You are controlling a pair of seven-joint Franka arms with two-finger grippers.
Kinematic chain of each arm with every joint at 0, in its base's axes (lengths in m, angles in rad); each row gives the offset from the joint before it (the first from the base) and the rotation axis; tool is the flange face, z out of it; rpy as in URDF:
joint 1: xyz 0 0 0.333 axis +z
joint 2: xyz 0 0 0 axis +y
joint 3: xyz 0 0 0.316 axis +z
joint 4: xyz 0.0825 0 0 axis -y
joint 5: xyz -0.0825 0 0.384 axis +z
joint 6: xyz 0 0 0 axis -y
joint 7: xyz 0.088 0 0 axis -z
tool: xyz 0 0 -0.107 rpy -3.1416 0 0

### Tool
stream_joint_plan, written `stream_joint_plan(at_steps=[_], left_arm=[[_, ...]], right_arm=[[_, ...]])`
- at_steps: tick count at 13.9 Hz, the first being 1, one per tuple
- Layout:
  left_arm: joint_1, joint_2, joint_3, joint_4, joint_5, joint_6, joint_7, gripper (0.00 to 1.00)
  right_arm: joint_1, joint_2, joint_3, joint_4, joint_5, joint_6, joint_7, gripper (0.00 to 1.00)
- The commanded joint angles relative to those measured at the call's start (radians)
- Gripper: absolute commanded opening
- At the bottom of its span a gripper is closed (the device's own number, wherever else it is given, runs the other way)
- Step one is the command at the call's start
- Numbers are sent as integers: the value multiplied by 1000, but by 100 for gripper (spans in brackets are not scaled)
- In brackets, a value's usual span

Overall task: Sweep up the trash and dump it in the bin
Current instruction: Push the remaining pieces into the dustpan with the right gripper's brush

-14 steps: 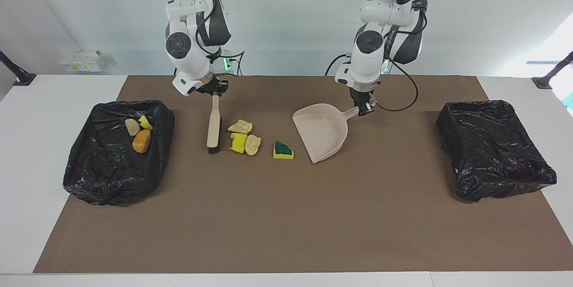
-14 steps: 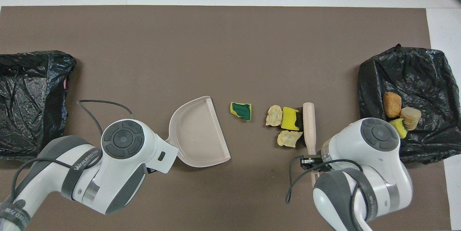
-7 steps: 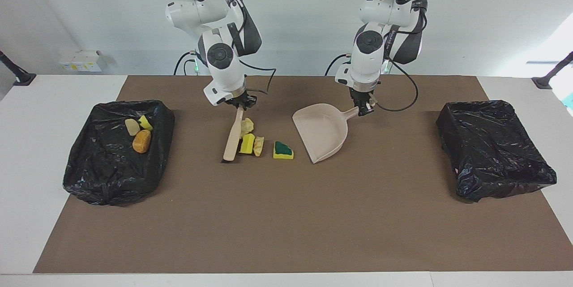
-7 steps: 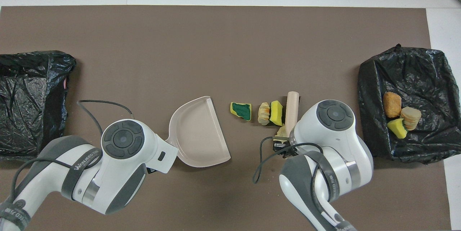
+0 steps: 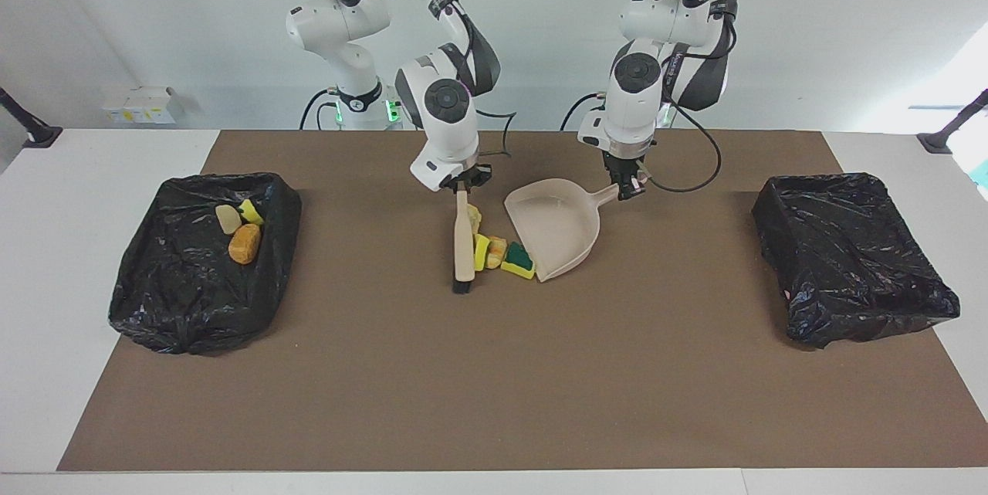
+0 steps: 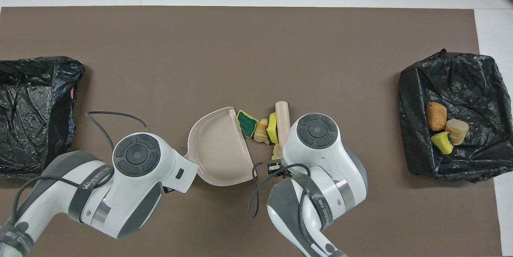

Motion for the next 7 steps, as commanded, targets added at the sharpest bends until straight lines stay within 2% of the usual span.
stream_joint_plan(at_steps=[1,5,7], left_arm=[[-8,-11,10,-24,15,27,-26,0],[-8,-12,10,-29,15,29,-26,0],[-7,-12,10,-29,15,29,-30,0]], right_arm=[[43,-13,7,-3,58,-1,-149,0],[69,-23,14,7,219,0,-216,0],[59,-60,13,33,285,-13,-208,0]])
